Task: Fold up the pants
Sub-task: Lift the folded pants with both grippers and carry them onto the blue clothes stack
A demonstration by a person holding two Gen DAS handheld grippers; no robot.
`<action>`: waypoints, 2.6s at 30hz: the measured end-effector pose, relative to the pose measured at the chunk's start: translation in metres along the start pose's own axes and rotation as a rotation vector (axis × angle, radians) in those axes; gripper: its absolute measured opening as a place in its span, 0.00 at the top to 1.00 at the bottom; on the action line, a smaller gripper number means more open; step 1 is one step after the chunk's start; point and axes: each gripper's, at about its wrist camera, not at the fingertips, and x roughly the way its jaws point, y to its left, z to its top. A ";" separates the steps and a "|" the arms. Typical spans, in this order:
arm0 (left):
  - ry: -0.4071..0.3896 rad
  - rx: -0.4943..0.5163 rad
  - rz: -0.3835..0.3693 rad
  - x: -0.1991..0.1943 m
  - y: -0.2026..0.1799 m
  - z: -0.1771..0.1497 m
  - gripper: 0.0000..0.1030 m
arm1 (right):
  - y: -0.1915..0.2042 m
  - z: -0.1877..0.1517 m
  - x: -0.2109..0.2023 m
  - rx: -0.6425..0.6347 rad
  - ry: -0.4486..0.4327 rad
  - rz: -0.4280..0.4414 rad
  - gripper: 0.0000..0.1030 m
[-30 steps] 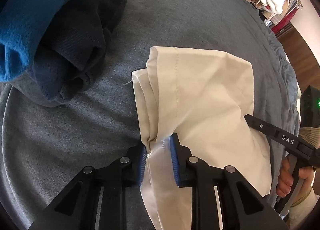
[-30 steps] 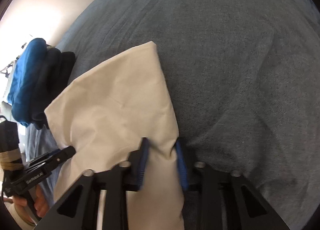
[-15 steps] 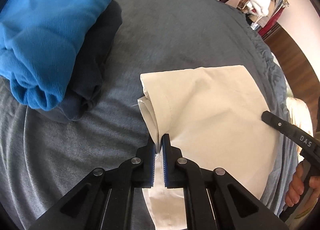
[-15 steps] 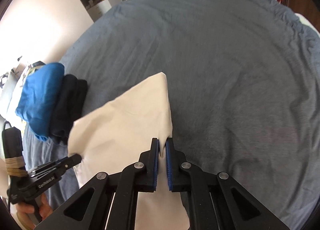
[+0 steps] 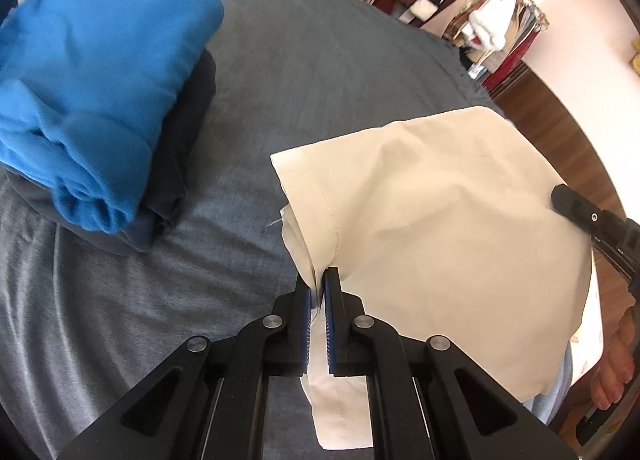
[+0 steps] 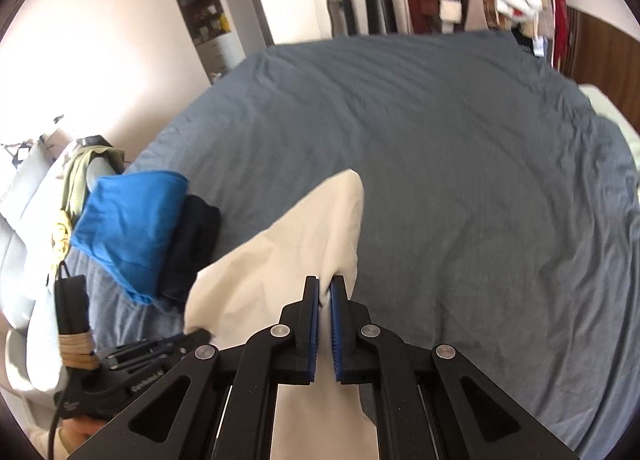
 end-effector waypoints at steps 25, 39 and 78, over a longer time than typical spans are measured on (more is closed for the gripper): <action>-0.243 -0.008 0.074 -0.190 0.098 0.089 0.93 | 0.175 0.098 -0.072 -0.178 -0.142 0.099 0.94; -0.303 0.022 0.253 -0.259 0.204 0.149 0.93 | 0.307 0.147 -0.031 -0.245 -0.150 0.243 0.94; -0.012 0.306 0.263 -0.110 0.188 0.196 0.85 | 0.188 0.049 0.144 0.245 0.141 0.012 0.92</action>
